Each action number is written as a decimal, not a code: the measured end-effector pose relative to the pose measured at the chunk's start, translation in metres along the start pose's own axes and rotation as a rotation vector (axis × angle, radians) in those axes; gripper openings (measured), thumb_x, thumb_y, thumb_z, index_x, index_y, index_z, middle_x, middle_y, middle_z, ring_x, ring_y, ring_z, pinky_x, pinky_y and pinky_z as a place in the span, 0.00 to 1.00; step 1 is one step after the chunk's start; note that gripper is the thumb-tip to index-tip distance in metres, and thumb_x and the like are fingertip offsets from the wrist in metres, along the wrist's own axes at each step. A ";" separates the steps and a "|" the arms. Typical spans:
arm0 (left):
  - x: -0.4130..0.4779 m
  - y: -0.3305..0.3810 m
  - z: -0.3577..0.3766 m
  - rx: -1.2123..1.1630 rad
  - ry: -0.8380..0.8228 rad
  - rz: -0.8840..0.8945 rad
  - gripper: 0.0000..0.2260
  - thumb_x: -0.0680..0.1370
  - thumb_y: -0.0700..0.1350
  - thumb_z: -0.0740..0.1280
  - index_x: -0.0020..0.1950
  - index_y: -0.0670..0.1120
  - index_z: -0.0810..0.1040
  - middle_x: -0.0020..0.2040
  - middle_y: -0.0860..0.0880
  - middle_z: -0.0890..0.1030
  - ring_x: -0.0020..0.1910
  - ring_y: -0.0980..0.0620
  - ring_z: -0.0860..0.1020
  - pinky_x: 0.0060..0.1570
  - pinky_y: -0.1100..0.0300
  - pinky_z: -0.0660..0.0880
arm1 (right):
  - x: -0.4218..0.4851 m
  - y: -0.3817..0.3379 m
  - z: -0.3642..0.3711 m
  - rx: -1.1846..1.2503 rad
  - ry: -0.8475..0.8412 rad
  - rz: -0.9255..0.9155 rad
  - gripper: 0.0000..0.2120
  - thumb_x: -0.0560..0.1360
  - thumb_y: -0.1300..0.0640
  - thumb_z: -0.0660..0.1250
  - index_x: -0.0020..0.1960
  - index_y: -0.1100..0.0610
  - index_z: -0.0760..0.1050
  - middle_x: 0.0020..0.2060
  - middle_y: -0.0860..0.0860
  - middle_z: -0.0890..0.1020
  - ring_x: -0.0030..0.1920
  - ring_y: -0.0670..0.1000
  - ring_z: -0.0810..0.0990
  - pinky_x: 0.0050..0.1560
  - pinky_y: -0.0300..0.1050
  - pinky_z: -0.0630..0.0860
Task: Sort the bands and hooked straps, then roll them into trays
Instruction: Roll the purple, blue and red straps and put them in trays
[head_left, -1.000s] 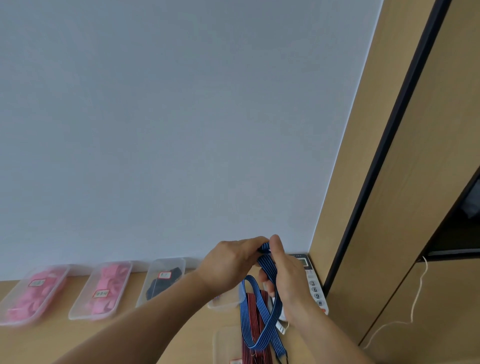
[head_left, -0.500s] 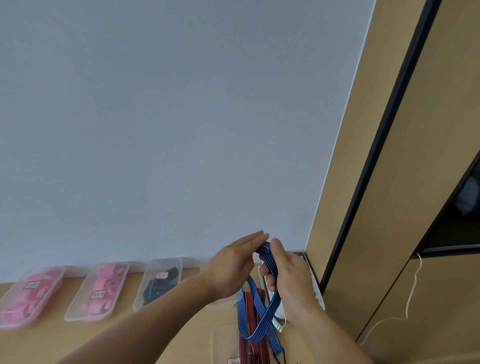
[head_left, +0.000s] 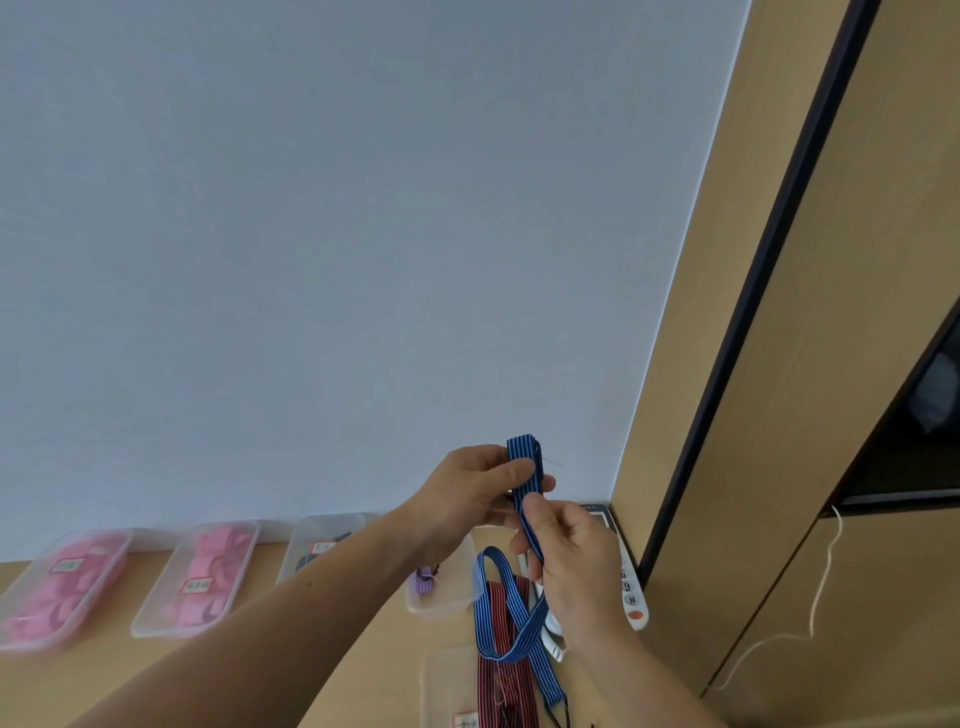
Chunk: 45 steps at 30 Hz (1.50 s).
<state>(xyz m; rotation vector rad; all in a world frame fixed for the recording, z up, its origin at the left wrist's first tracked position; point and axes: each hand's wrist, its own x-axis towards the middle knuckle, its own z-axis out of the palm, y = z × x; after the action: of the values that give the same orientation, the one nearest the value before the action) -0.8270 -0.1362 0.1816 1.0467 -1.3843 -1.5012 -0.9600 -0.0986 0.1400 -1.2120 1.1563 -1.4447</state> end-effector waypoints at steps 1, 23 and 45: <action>-0.002 0.000 0.000 0.001 -0.008 0.002 0.09 0.83 0.44 0.63 0.57 0.40 0.78 0.54 0.45 0.85 0.44 0.47 0.84 0.45 0.57 0.80 | -0.001 -0.001 0.000 -0.023 0.005 -0.016 0.17 0.77 0.50 0.65 0.40 0.63 0.79 0.26 0.54 0.81 0.20 0.44 0.71 0.23 0.36 0.70; -0.007 -0.022 -0.017 1.073 0.284 0.657 0.14 0.80 0.53 0.62 0.61 0.50 0.79 0.43 0.55 0.85 0.39 0.55 0.81 0.39 0.57 0.77 | 0.005 -0.006 -0.003 -0.023 -0.097 0.243 0.27 0.80 0.42 0.60 0.44 0.68 0.78 0.27 0.56 0.79 0.24 0.50 0.71 0.25 0.42 0.66; -0.007 -0.007 -0.003 0.002 -0.128 0.071 0.16 0.82 0.52 0.61 0.42 0.41 0.77 0.34 0.39 0.73 0.35 0.39 0.78 0.46 0.53 0.77 | 0.011 -0.008 0.001 0.037 -0.062 0.046 0.25 0.70 0.39 0.67 0.43 0.63 0.79 0.29 0.56 0.81 0.24 0.50 0.75 0.26 0.43 0.73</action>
<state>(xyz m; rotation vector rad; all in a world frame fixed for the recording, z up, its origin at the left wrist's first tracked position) -0.8217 -0.1300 0.1751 0.9063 -1.4962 -1.5367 -0.9607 -0.1080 0.1496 -1.1892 1.1035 -1.3792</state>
